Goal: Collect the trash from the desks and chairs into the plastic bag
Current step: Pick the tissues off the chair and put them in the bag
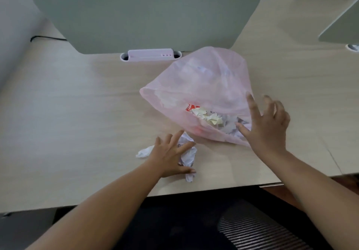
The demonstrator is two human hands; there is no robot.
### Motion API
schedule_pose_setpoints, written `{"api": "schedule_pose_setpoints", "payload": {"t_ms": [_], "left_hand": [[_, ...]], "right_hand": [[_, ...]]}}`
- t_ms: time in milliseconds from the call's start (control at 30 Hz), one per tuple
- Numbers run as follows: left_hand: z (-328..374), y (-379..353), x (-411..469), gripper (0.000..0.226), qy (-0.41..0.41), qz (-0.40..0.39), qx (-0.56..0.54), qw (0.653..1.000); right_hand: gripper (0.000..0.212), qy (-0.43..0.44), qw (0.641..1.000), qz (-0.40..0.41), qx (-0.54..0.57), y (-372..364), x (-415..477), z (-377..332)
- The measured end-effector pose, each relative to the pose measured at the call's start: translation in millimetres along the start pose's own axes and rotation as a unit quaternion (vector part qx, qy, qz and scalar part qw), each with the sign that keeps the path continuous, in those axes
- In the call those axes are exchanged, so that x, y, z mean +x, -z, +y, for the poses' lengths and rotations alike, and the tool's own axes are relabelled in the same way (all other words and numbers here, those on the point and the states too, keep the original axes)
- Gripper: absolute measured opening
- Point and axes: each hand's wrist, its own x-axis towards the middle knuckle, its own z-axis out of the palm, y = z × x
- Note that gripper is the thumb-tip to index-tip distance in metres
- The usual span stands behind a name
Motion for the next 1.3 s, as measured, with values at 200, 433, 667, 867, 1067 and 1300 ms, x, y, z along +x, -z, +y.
{"api": "schedule_pose_setpoints", "payload": {"t_ms": [200,433,667,867,1067,1300], "left_hand": [[1,-12,3,0.056,0.055,0.050,-0.204,0.976],[15,38,12,0.029,-0.028,0.206,-0.302,0.930],[44,126,99,0.048,-0.046,0.392,-0.329,0.858],[53,142,139,0.041,0.017,0.455,-0.329,0.828],[34,95,130,0.055,-0.053,0.203,-0.172,0.962],[3,96,133,0.070,0.029,0.128,-0.042,0.991]], "right_hand": [[0.033,-0.122,0.956,-0.086,0.252,9,18,-6],[0.031,-0.264,0.831,-0.173,0.458,36,76,-22],[0.020,-0.256,0.808,-0.165,0.505,54,107,-13],[0.019,-0.281,0.757,-0.161,0.568,69,136,-10],[0.027,-0.280,0.764,-0.177,0.554,68,136,0],[0.020,-0.289,0.757,-0.157,0.565,63,135,6]]}}
